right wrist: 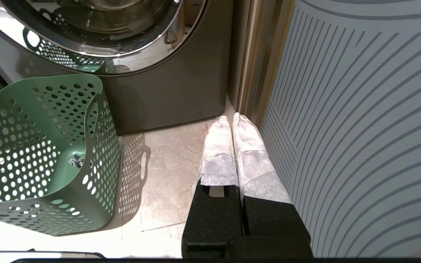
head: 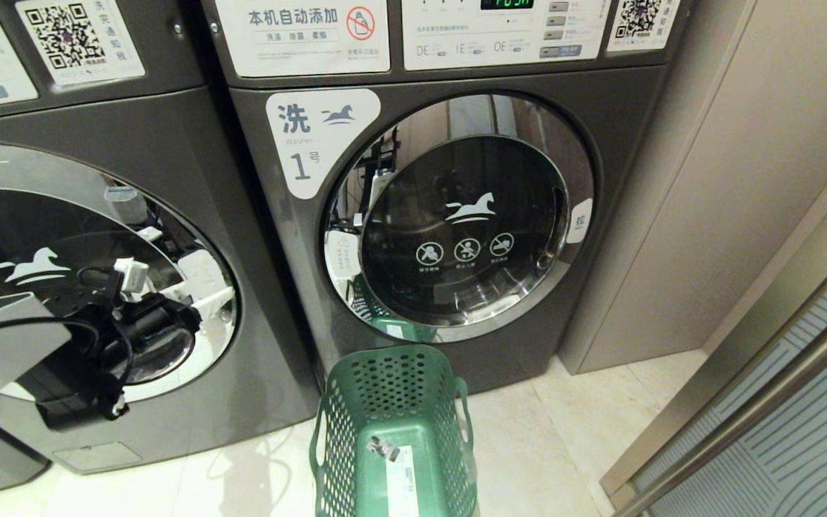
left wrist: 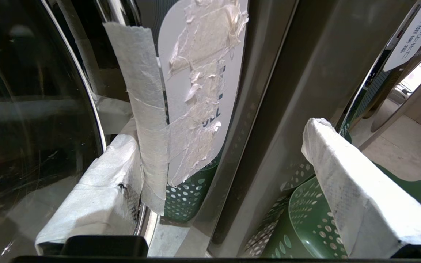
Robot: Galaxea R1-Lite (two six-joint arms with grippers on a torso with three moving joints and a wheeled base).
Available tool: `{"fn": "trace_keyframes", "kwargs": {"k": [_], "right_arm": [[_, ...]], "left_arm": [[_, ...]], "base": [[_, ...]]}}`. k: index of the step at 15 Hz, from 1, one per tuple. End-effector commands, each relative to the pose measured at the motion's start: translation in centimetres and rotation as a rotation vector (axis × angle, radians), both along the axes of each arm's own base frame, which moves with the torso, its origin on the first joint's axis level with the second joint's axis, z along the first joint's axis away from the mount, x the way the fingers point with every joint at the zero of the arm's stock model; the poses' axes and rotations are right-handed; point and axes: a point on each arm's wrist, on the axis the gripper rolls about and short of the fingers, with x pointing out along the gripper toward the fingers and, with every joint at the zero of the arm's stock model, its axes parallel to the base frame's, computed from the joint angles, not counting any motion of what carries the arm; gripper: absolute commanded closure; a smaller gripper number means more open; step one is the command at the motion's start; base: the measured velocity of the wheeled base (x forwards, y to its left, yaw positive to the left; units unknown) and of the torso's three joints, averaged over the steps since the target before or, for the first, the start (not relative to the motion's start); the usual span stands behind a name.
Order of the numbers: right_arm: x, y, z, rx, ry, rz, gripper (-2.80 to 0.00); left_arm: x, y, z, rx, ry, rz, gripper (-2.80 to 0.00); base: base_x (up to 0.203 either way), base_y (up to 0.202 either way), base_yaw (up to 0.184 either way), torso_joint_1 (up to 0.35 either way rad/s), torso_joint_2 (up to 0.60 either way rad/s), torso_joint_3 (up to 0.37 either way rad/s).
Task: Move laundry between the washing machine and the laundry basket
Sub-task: Open the lid of the washing machine
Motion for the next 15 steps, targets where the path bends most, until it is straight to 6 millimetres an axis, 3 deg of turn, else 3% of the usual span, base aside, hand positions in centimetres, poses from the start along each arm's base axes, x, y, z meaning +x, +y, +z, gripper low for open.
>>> {"fn": "trace_keyframes", "kwargs": {"k": [1,11,15], "right_arm": [[0.0,0.0,0.0,-0.001,0.0,0.0,0.0],[0.0,0.0,0.0,-0.001,0.001,0.0,0.0],[0.0,0.0,0.0,-0.001,0.0,0.0,0.0]], "left_arm": [[-0.3,-0.1,0.8,0.006,-0.017,-0.014,-2.8],[-2.5,1.9,0.2,0.032,0.022,-0.015,-2.8],[-3.1,4.3,-0.1,0.031,0.026,0.047,-2.8]], "base": [[0.0,0.0,0.0,0.0,0.0,0.0],[0.0,0.0,0.0,0.0,0.0,0.0],[0.0,0.0,0.0,0.0,0.0,0.0]]}}
